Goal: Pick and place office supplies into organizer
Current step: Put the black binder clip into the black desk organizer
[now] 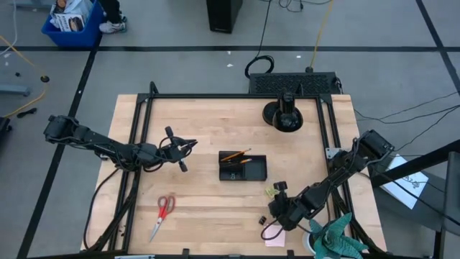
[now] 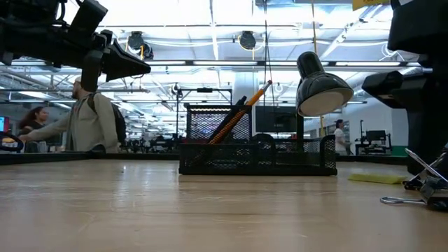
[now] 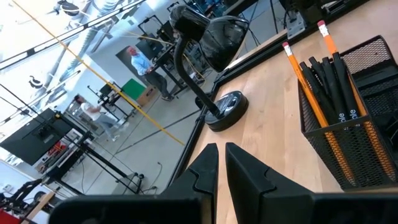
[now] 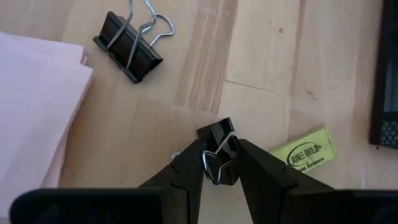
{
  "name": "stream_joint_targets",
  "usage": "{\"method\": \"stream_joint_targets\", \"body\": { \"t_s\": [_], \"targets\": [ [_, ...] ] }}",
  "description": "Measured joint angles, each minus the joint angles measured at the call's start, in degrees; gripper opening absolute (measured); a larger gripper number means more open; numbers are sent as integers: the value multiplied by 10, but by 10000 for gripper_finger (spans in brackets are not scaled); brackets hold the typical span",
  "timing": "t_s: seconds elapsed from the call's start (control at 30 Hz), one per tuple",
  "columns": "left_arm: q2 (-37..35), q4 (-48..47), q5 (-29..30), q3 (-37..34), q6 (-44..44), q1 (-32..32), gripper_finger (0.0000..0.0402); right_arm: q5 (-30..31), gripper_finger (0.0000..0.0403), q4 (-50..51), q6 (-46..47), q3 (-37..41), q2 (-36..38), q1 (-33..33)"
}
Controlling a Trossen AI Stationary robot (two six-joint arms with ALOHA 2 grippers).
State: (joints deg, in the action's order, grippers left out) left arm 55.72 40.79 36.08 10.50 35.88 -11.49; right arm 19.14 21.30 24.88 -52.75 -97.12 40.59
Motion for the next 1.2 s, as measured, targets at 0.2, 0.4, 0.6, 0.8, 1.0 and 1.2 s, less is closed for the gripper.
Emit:
{"method": "stream_joint_targets", "body": {
  "t_s": [0.2,0.4,0.6,0.8,1.0,1.2],
  "targets": [
    [0,0,0,0,0,0,37,-31,17,-3,35,-2,4,-11],
    [0,-8,0,0,-15,0,37,-12,5,19,5,-32,0,-18],
    [0,1,2,0,26,0,37,95,1,34,-55,-110,1,-44],
    [0,-8,2,0,-37,0,37,109,0,-97,-159,-133,2,-92],
    [0,-7,2,0,-36,0,37,123,0,-121,-193,-132,-6,-131],
    [0,-2,1,0,-18,0,37,124,0,-138,-196,-132,-6,-144]
  ]
}}
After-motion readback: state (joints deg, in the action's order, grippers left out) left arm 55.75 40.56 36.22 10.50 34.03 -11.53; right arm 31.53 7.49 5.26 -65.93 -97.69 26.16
